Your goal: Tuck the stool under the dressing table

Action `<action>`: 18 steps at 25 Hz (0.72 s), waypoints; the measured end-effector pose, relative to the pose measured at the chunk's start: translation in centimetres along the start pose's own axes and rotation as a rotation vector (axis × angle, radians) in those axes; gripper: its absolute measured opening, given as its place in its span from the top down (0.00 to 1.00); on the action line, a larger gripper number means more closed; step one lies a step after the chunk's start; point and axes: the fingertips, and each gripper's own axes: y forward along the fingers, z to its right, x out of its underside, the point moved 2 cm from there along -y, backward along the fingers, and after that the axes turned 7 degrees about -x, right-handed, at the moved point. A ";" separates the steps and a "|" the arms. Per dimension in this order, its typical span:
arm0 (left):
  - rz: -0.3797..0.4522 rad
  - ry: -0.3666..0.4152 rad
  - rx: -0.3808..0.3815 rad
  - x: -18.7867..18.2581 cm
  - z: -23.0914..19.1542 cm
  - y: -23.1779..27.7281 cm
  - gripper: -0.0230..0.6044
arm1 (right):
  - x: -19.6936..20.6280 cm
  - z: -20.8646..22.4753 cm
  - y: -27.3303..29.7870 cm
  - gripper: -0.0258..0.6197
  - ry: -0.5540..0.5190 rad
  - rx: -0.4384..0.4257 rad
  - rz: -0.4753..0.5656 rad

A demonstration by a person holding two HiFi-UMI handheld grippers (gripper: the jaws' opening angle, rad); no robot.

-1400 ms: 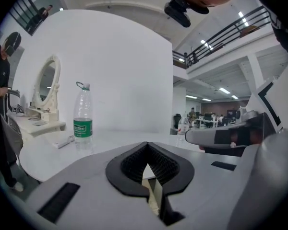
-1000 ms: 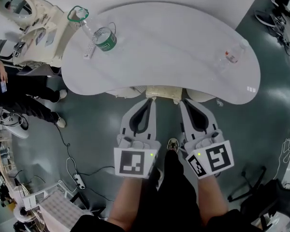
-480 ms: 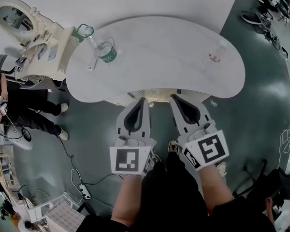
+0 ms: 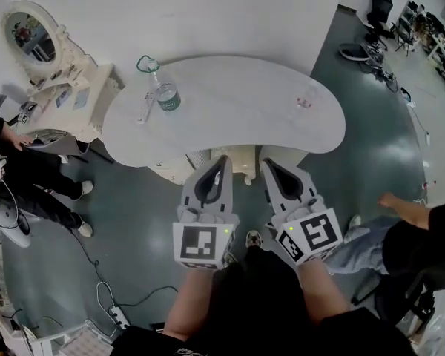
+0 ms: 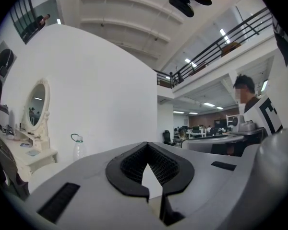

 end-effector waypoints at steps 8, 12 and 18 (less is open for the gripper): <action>0.035 0.004 0.086 -1.8 3.3 -1.2 0.96 | -2.5 0.2 -4.4 0.95 -0.057 0.101 0.010; 0.050 0.024 0.098 -2.5 5.8 -1.0 0.96 | -3.8 1.7 -6.0 0.95 -0.070 0.119 0.033; 0.091 0.025 0.076 -3.9 7.9 0.5 0.95 | -5.1 3.3 -6.9 0.95 -0.116 0.081 0.053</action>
